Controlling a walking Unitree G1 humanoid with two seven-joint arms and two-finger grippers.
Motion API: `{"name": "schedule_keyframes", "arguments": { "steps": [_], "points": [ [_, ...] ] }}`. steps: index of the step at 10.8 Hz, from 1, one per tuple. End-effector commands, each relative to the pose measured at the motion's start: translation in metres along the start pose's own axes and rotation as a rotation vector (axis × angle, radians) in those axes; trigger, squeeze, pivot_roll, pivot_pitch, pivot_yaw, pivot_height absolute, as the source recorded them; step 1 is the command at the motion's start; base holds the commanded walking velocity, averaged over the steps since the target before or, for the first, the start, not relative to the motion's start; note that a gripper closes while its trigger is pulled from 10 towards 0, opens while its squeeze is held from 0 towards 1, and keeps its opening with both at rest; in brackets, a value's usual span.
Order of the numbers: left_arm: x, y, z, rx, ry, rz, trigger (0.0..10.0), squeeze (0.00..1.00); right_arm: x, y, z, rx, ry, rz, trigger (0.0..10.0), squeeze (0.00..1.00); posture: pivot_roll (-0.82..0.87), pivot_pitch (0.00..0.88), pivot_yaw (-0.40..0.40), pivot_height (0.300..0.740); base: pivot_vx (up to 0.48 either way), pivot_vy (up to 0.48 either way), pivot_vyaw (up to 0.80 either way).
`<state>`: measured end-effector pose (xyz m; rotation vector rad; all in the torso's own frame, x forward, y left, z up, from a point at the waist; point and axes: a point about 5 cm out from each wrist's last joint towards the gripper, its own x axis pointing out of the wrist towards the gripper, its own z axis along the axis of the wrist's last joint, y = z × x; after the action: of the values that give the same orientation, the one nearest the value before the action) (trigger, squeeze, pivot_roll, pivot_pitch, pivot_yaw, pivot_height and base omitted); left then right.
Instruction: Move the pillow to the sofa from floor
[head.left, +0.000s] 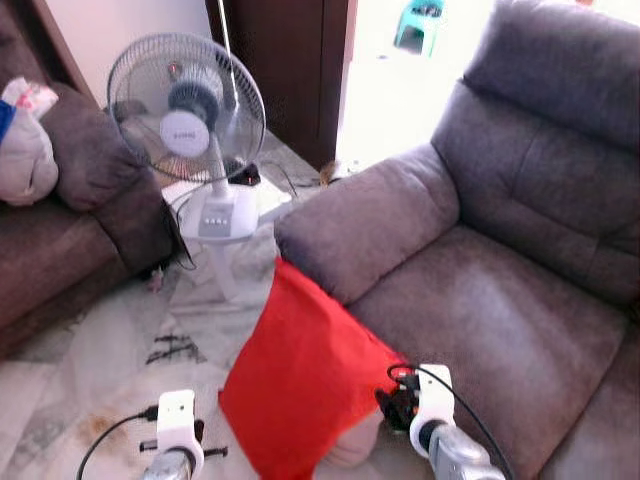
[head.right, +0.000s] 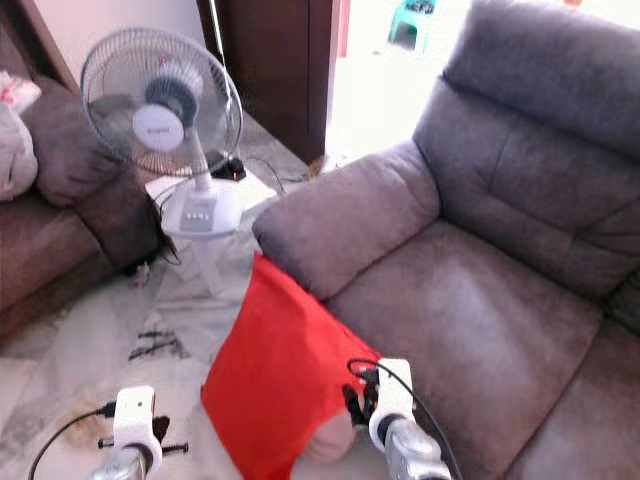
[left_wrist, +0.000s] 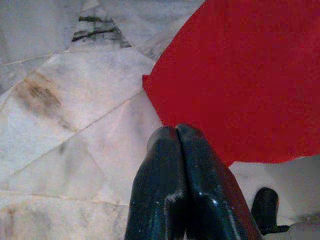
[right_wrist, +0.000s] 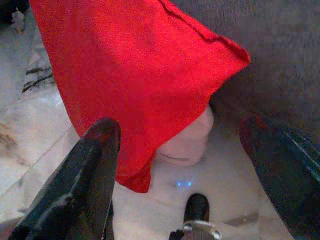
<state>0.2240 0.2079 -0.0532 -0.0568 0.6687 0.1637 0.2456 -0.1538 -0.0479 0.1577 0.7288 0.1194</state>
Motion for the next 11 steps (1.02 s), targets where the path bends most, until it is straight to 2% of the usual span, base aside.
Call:
{"name": "schedule_keyframes", "arguments": {
  "steps": [1,11],
  "points": [
    [-0.0008,0.0025,-0.0024,-0.002,0.009,0.015,10.0,0.00,-0.0012,-0.0012,-0.0039,0.001,0.008,0.000,10.0,0.00,0.10,0.110,-0.037,0.653,0.000,0.000,0.00],
    [0.0006,0.0043,0.0014,-0.010,0.005,0.019,10.0,0.00,-0.0017,-0.0017,-0.0071,-0.002,0.026,-0.011,10.0,0.00,0.10,0.115,-0.037,0.653,0.000,0.000,0.00]
  ]
}}
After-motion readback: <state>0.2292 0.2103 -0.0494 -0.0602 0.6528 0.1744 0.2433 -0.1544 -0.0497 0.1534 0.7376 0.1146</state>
